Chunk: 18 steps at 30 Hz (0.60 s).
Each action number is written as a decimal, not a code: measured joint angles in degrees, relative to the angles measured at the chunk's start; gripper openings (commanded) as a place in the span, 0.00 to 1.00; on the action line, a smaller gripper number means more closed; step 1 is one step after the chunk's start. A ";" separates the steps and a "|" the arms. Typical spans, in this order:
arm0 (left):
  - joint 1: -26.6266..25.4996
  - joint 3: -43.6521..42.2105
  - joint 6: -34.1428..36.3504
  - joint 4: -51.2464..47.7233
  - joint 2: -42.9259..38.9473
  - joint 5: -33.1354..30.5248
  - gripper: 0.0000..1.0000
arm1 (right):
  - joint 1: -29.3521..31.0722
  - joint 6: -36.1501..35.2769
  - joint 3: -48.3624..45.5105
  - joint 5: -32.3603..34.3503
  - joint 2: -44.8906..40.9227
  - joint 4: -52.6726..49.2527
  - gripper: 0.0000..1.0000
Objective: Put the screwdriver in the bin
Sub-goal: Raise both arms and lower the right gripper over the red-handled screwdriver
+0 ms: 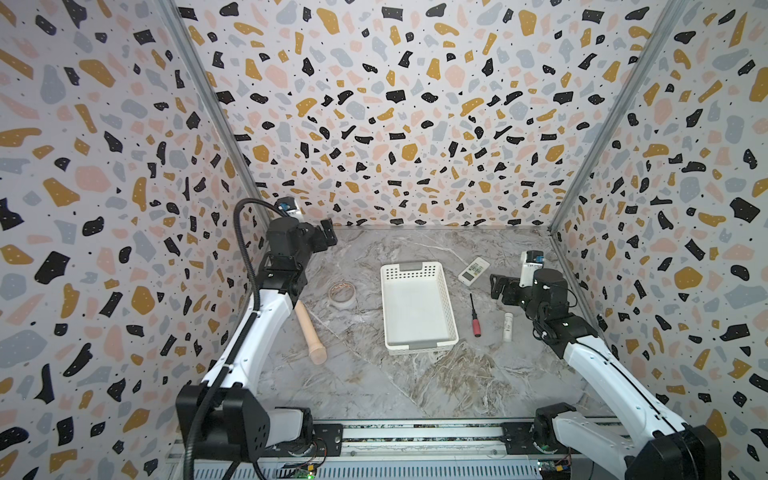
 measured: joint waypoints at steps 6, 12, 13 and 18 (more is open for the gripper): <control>-0.59 -5.14 0.46 -4.94 0.96 3.67 1.00 | 5.99 3.54 0.63 1.90 4.92 -8.61 1.00; -0.68 -5.20 0.42 -4.85 0.92 5.14 1.00 | 9.14 5.22 0.52 3.50 7.34 -11.69 0.90; -0.68 -5.22 0.39 -4.85 0.92 5.33 1.00 | 9.44 5.33 0.52 3.69 7.82 -12.04 0.90; -0.68 -5.20 -0.04 -4.72 0.92 6.38 1.00 | 10.49 5.40 0.15 3.78 10.78 -12.96 0.86</control>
